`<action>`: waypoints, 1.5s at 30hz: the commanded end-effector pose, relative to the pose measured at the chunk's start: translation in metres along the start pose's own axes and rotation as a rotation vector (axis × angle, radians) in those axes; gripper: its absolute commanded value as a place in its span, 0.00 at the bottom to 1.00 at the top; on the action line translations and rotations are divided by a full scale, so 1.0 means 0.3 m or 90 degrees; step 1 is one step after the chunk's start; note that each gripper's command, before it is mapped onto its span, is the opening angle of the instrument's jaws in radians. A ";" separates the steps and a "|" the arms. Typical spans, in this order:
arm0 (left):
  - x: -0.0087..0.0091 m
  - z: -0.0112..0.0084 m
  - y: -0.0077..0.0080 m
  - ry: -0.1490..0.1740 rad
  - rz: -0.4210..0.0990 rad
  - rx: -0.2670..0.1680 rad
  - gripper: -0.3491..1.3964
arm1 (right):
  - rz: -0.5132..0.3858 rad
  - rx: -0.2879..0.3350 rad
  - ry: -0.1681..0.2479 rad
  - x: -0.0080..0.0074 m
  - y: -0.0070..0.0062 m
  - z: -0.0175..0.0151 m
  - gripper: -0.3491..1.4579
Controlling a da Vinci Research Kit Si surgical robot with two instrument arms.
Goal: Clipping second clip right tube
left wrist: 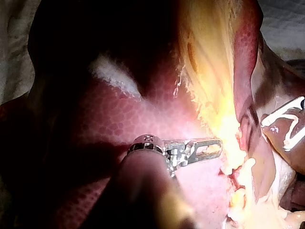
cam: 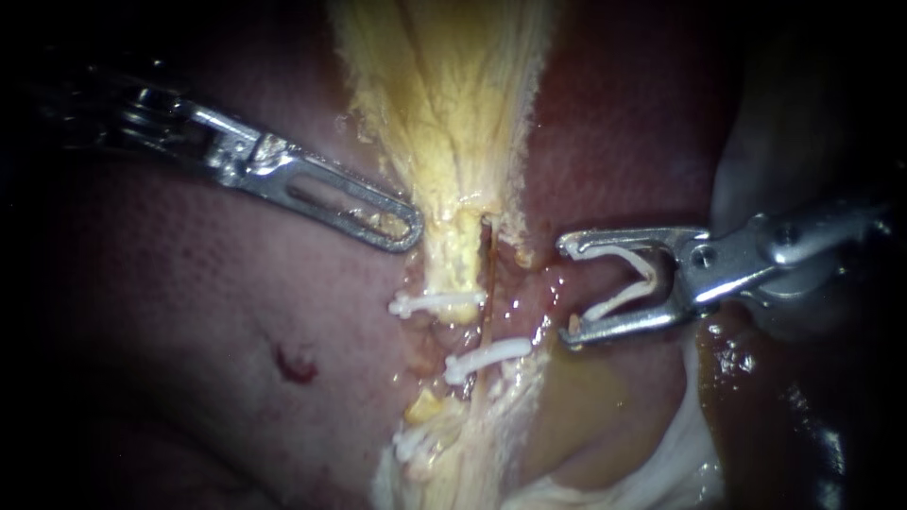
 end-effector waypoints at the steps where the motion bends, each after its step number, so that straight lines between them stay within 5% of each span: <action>1: -0.0001 -0.0005 -0.0003 0.000 0.000 0.001 0.00 | 0.000 0.000 0.000 -0.0001 0.0000 0.000 0.47; 17: -0.0086 -0.0261 -0.0050 -0.018 -0.018 -0.015 0.00 | 0.000 0.003 0.000 -0.0003 0.0002 0.000 0.47; 35: -0.0085 -0.0255 -0.0050 -0.018 -0.018 -0.016 0.00 | -0.004 0.025 0.008 0.0033 -0.0014 0.009 0.47; 45: -0.0084 -0.0252 -0.0050 -0.019 -0.018 -0.016 0.00 | 0.063 0.038 0.027 0.0006 -0.0008 0.018 0.47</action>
